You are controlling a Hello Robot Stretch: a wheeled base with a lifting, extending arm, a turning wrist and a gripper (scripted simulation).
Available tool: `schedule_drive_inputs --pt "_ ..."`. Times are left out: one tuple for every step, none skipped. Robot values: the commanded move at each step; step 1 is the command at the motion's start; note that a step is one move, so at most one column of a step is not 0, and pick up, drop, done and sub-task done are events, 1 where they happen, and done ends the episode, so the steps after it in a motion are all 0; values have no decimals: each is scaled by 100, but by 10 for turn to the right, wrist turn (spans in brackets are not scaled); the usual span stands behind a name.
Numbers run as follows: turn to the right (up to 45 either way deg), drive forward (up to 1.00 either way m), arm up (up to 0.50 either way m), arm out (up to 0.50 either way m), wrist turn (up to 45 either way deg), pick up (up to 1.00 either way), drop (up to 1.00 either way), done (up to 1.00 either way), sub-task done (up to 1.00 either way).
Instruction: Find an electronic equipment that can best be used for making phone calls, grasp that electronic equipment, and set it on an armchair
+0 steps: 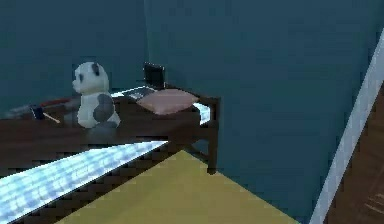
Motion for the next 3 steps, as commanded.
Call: schedule_drive_inputs --pt "-300 0 0 0 0 0 0 0 0" --pt "0 50 0 0 0 0 0 0 0" --pt "-450 0 0 0 0 0 0 0 0"
